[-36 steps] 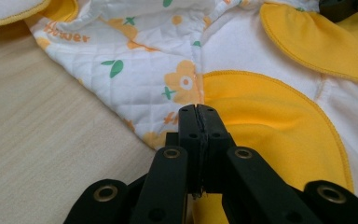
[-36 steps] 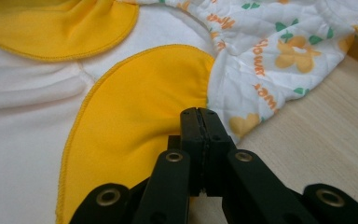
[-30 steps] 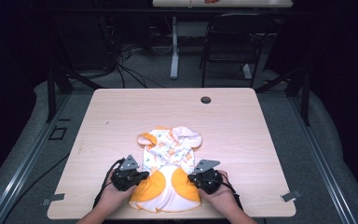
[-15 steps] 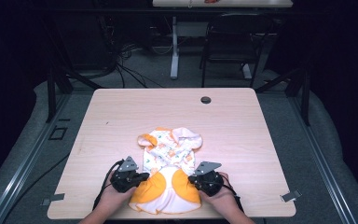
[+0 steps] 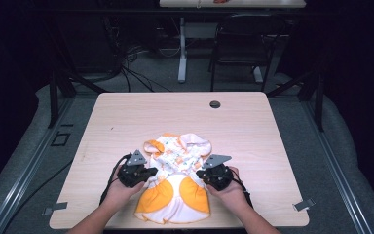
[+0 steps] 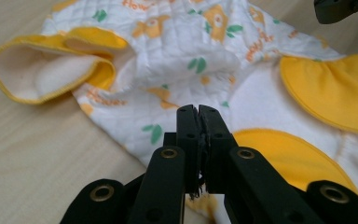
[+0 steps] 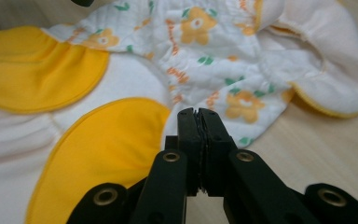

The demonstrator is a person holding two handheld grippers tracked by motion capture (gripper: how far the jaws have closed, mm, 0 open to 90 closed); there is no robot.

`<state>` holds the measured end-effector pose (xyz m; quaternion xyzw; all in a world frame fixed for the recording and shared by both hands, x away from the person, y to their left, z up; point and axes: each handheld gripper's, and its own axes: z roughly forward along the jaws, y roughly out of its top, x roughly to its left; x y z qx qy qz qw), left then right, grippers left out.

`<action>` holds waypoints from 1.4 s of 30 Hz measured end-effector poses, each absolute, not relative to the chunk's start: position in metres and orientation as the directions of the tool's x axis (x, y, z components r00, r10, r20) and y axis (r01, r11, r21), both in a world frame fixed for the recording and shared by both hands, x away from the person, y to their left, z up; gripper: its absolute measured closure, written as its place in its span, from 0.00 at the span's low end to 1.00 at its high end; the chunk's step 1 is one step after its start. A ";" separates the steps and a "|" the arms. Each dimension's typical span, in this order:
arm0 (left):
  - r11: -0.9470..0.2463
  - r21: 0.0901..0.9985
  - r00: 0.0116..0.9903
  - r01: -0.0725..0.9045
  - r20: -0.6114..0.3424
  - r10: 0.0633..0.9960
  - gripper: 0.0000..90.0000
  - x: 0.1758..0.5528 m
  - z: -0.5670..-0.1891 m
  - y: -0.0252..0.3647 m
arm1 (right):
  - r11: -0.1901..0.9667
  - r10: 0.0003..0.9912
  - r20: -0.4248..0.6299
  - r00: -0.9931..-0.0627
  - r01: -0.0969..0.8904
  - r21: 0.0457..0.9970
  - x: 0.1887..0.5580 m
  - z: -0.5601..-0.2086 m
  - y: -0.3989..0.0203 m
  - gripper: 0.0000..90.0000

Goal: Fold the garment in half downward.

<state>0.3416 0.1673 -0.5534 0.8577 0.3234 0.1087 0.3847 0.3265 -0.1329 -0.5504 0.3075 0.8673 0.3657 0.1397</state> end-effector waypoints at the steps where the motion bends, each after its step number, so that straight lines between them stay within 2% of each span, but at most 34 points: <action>1: -0.495 0.728 0.764 0.473 -0.059 0.643 0.97 0.346 -0.553 0.166 | 0.543 0.636 -0.017 -0.772 0.431 0.720 0.326 -0.550 -0.133 0.98; 6: -0.478 0.730 0.737 0.488 -0.052 0.674 0.97 0.377 -0.546 0.158 | 0.536 0.653 -0.030 -0.757 0.435 0.723 0.361 -0.544 -0.122 0.98; 13: -0.461 0.743 0.726 0.486 -0.049 0.686 0.96 0.404 -0.536 0.150 | 0.535 0.654 -0.037 -0.756 0.427 0.729 0.387 -0.533 -0.109 0.98; 18: -0.470 0.716 0.717 0.516 -0.060 0.695 0.93 0.418 -0.549 0.143 | 0.552 0.663 -0.029 -0.748 0.462 0.694 0.407 -0.543 -0.100 0.97; 26: -0.514 0.661 0.720 0.547 -0.058 0.691 0.93 0.418 -0.573 0.138 | 0.589 0.646 -0.025 -0.763 0.477 0.652 0.408 -0.564 -0.097 0.97; 32: -0.525 0.658 0.730 0.539 -0.054 0.682 0.93 0.411 -0.572 0.138 | 0.593 0.636 -0.013 -0.772 0.477 0.649 0.402 -0.570 -0.097 0.98; 37: -0.539 0.660 0.744 0.524 -0.045 0.667 0.93 0.409 -0.568 0.139 | 0.598 0.622 -0.006 -0.783 0.470 0.649 0.398 -0.566 -0.096 0.97; 42: -0.507 0.684 0.729 0.524 -0.051 0.683 0.92 0.416 -0.553 0.143 | 0.578 0.620 -0.022 -0.784 0.438 0.689 0.404 -0.546 -0.095 0.97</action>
